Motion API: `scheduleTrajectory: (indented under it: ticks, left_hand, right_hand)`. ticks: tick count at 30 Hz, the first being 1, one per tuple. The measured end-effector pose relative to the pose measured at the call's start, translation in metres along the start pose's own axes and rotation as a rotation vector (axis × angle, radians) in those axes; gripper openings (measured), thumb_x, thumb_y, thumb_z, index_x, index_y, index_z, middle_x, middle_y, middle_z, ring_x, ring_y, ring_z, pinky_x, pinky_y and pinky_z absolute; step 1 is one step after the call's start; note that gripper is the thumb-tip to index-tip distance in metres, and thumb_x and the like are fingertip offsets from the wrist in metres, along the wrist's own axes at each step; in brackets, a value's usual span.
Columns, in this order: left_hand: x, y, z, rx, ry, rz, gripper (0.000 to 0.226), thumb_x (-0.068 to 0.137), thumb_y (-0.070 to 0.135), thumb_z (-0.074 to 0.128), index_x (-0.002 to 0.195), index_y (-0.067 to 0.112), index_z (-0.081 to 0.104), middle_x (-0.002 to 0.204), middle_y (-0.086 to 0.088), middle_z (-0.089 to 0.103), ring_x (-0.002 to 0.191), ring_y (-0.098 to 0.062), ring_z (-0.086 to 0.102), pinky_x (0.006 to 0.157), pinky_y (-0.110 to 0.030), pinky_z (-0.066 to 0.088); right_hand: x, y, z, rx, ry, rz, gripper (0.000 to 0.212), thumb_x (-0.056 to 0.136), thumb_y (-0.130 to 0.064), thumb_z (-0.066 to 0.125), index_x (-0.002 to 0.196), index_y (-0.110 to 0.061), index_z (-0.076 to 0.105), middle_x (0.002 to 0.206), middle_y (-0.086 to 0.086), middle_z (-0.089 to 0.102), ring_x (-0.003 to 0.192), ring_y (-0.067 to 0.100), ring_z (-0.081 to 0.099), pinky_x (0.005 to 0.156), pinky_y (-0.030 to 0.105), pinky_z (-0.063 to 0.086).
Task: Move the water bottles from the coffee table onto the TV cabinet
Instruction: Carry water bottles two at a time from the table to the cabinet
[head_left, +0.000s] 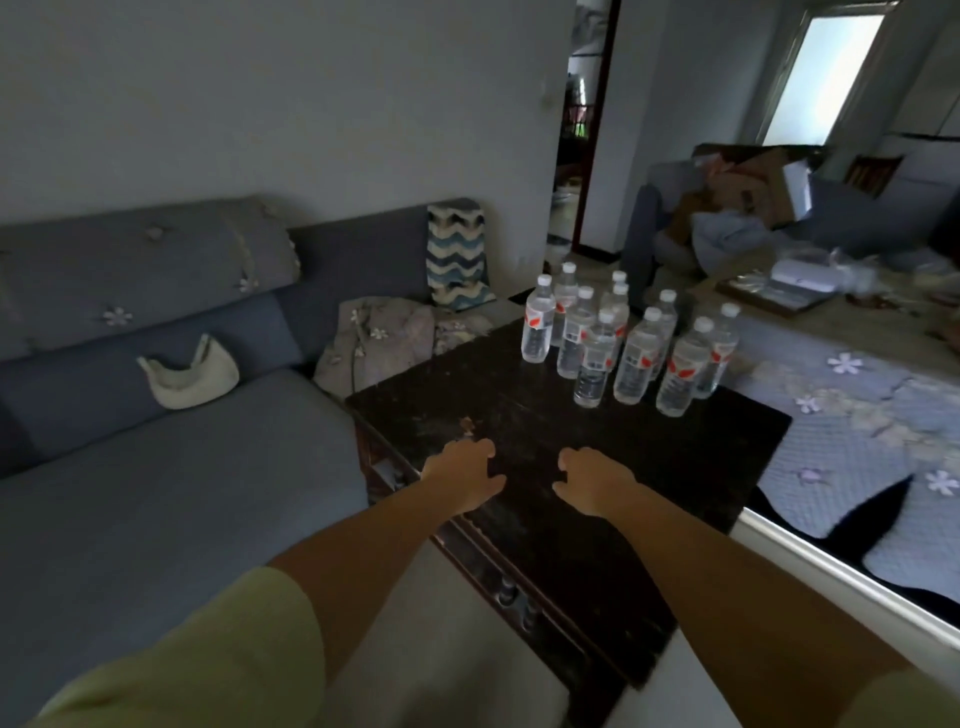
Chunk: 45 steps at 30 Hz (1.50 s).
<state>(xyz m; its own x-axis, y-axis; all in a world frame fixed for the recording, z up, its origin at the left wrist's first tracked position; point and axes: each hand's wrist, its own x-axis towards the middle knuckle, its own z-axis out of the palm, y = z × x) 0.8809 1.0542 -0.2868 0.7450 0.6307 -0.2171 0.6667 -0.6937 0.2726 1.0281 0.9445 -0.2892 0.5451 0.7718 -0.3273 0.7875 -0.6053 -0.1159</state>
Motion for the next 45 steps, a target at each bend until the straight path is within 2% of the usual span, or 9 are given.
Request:
scheduleTrajectory:
  ticks: [6, 12, 21, 25, 31, 35, 41, 43, 45]
  left_hand:
    - [0.098, -0.061, -0.028, 0.0, -0.059, 0.048, 0.044, 0.092, 0.044, 0.053, 0.129, 0.02, 0.048, 0.129, -0.008, 0.05, 0.12, -0.029, 0.049, 0.099, -0.044, 0.045]
    - [0.186, -0.094, -0.063, -0.004, -0.067, 0.107, 0.05, 0.092, 0.044, 0.054, 0.133, 0.017, 0.046, 0.132, -0.011, 0.049, 0.12, -0.028, 0.05, 0.102, -0.042, 0.044]
    - [0.293, -0.058, -0.056, -0.04, -0.148, 0.244, 0.049, 0.091, 0.042, 0.057, 0.132, 0.016, 0.048, 0.126, -0.009, 0.053, 0.112, -0.025, 0.055, 0.094, -0.037, 0.049]
    - [0.346, -0.049, -0.048, -0.074, -0.178, 0.233, 0.052, 0.091, 0.042, 0.058, 0.134, 0.016, 0.046, 0.132, -0.008, 0.051, 0.118, -0.023, 0.053, 0.095, -0.034, 0.046]
    - [0.429, -0.053, -0.051, -0.169, -0.257, 0.174, 0.053, 0.091, 0.043, 0.059, 0.135, 0.017, 0.046, 0.137, -0.008, 0.051, 0.12, -0.022, 0.053, 0.095, -0.03, 0.045]
    - [0.464, -0.05, -0.036, -0.293, -0.314, 0.119, 0.063, 0.09, 0.04, 0.062, 0.141, 0.013, 0.039, 0.136, -0.012, 0.052, 0.119, -0.023, 0.055, 0.091, -0.028, 0.044]
    - [0.505, -0.036, -0.002, -0.648, -0.256, 0.003, 0.107, 0.077, 0.039, 0.077, 0.153, 0.014, 0.007, 0.155, -0.016, 0.028, 0.14, -0.029, 0.034, 0.113, -0.043, 0.034]
    - [0.521, -0.029, 0.001, -0.758, -0.177, 0.048, 0.112, 0.073, 0.034, 0.082, 0.154, 0.015, 0.007, 0.156, -0.012, 0.025, 0.142, -0.026, 0.03, 0.115, -0.044, 0.031]
    - [0.541, -0.023, 0.005, -0.843, -0.107, 0.148, 0.109, 0.068, 0.026, 0.086, 0.151, 0.012, 0.016, 0.151, -0.009, 0.036, 0.137, -0.022, 0.039, 0.113, -0.045, 0.035]
  right_hand:
    - [0.095, -0.031, -0.014, 0.024, -0.054, 0.069, 0.048, 0.098, -0.037, 0.047, 0.139, -0.014, 0.04, 0.138, 0.012, 0.045, 0.123, 0.028, 0.049, 0.101, 0.04, 0.045]
    - [0.155, -0.048, -0.033, 0.11, -0.027, 0.133, 0.045, 0.099, -0.036, 0.044, 0.137, -0.012, 0.04, 0.135, 0.013, 0.046, 0.121, 0.028, 0.049, 0.098, 0.038, 0.044]
    - [0.22, 0.01, -0.033, 0.21, 0.001, 0.326, 0.044, 0.097, -0.036, 0.047, 0.132, -0.01, 0.047, 0.135, 0.012, 0.05, 0.122, 0.028, 0.051, 0.098, 0.039, 0.045]
    - [0.261, 0.041, -0.029, 0.291, 0.03, 0.428, 0.043, 0.094, -0.038, 0.049, 0.129, -0.014, 0.053, 0.131, 0.009, 0.055, 0.118, 0.027, 0.055, 0.095, 0.038, 0.047]
    - [0.316, 0.075, -0.019, 0.676, -0.007, 0.643, 0.057, 0.089, -0.042, 0.06, 0.135, -0.01, 0.051, 0.132, 0.013, 0.057, 0.118, 0.028, 0.056, 0.097, 0.035, 0.046]
    - [0.334, 0.086, -0.006, 0.98, 0.175, 0.799, 0.093, 0.073, -0.047, 0.078, 0.143, -0.007, 0.032, 0.139, 0.016, 0.047, 0.124, 0.033, 0.051, 0.101, 0.044, 0.045]
    - [0.352, 0.072, 0.019, 1.238, 0.625, 0.759, 0.096, 0.067, -0.025, 0.085, 0.144, -0.019, 0.029, 0.142, 0.004, 0.044, 0.129, 0.022, 0.047, 0.107, 0.045, 0.042]
    - [0.36, 0.07, 0.021, 1.323, 0.717, 0.788, 0.098, 0.065, -0.025, 0.086, 0.143, -0.025, 0.028, 0.14, -0.001, 0.046, 0.127, 0.018, 0.048, 0.106, 0.044, 0.043]
    - [0.37, 0.07, 0.02, 1.373, 0.78, 0.816, 0.1, 0.06, -0.033, 0.087, 0.141, -0.031, 0.029, 0.138, -0.005, 0.048, 0.125, 0.016, 0.05, 0.104, 0.044, 0.045]
